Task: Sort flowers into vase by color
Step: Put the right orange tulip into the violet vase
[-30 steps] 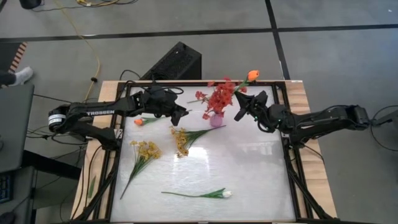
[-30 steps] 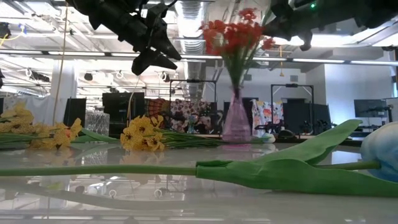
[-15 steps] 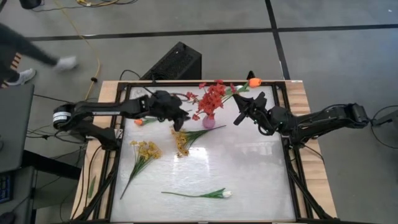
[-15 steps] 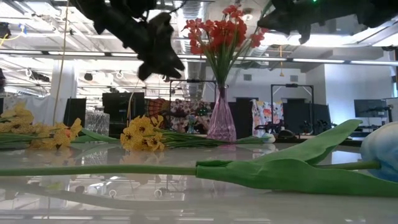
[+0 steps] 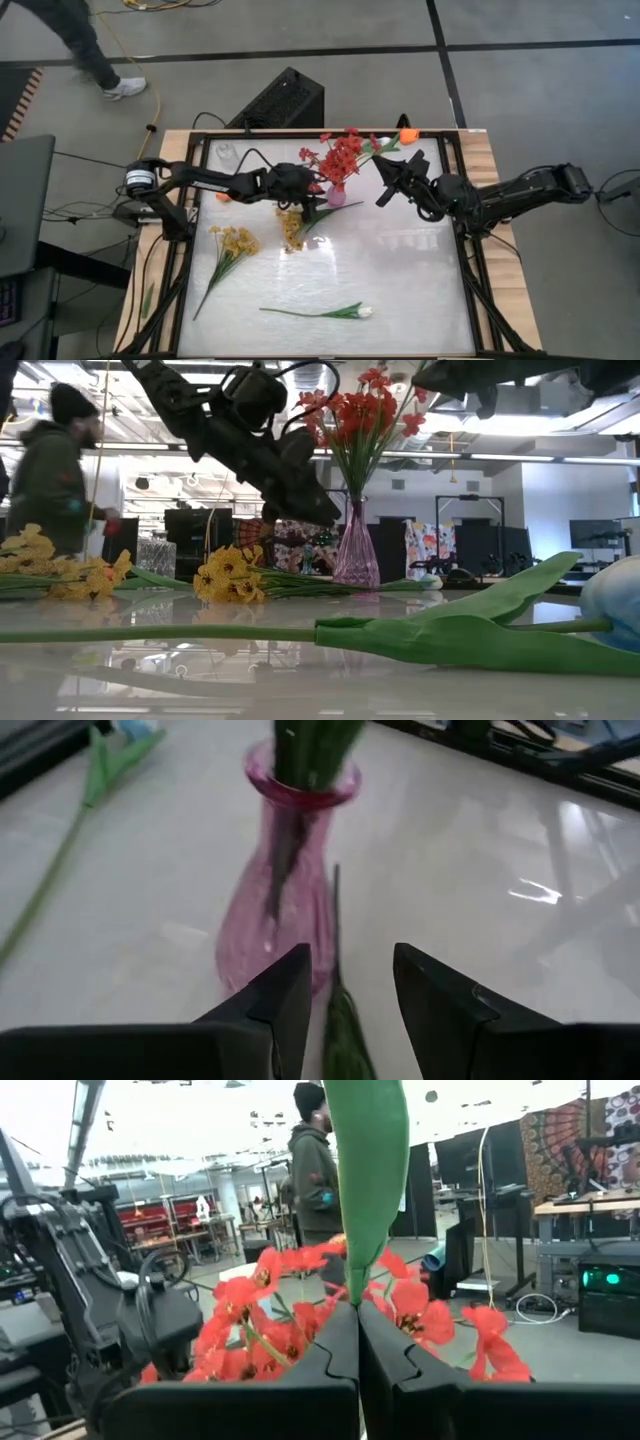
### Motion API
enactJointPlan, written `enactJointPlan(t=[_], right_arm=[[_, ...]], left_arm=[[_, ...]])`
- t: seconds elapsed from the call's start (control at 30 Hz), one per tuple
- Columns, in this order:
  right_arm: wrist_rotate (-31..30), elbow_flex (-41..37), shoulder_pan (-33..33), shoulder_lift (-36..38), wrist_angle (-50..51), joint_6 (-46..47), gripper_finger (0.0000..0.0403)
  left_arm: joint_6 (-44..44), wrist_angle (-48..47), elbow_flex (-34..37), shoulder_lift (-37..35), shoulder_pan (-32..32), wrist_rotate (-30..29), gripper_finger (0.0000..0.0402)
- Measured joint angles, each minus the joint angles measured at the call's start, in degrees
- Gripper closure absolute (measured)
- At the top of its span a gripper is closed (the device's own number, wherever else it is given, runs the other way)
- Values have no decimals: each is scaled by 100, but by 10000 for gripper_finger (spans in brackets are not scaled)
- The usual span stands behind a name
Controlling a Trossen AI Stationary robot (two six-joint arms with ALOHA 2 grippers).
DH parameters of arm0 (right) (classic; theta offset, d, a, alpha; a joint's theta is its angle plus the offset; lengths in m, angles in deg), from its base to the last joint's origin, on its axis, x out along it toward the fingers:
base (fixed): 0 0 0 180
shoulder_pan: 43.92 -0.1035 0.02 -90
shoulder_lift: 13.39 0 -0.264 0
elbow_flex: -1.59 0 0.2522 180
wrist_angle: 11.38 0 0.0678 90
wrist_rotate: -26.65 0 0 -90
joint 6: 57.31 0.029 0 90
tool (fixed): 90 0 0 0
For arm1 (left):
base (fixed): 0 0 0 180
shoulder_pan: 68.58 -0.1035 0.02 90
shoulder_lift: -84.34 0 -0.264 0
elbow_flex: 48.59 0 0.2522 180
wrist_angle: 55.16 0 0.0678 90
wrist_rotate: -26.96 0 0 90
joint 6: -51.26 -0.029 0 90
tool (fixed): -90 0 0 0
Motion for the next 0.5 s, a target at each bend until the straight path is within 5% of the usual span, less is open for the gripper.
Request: enactJointPlan(t=[0.5], right_arm=[[14, 5, 138, -482, -31, 284, 385]], left_arm=[[-859, 719, -9, 12, -36, -361, 192]])
